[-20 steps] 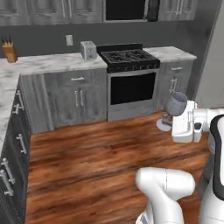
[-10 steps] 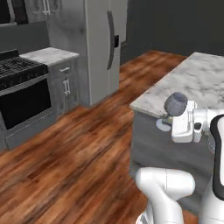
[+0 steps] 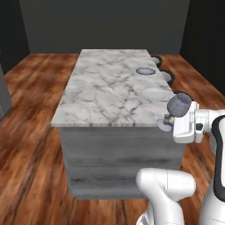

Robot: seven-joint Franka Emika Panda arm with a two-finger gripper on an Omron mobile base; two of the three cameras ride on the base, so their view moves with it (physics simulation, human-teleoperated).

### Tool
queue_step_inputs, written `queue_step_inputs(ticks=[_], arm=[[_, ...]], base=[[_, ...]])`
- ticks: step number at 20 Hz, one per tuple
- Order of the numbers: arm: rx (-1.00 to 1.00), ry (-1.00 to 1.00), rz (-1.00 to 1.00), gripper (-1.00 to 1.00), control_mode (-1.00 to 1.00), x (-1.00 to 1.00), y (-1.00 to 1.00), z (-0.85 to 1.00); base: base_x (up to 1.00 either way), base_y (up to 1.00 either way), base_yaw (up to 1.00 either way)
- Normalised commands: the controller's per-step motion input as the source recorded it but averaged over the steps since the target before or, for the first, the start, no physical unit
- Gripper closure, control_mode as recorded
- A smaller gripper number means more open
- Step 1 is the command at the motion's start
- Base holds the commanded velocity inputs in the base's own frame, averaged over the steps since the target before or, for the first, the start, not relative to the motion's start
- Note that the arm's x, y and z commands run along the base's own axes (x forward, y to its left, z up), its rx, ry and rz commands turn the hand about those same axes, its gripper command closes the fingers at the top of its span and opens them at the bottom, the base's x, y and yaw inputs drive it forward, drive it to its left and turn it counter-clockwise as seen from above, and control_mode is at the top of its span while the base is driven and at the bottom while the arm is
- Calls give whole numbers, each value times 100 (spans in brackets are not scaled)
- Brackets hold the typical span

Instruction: Retrieve the wine glasses from the counter and place one next to each plate.

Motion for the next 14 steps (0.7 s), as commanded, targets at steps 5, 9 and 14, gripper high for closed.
queue_step_inputs(ticks=[5, 9, 14], arm=[[0, 0, 0, 100, 100, 0, 0, 0], [0, 0, 0, 100, 100, 0, 0, 0], [0, 0, 0, 100, 100, 0, 0, 0]], base=[[5, -86, -12], [0, -100, 13], [0, -100, 11]])
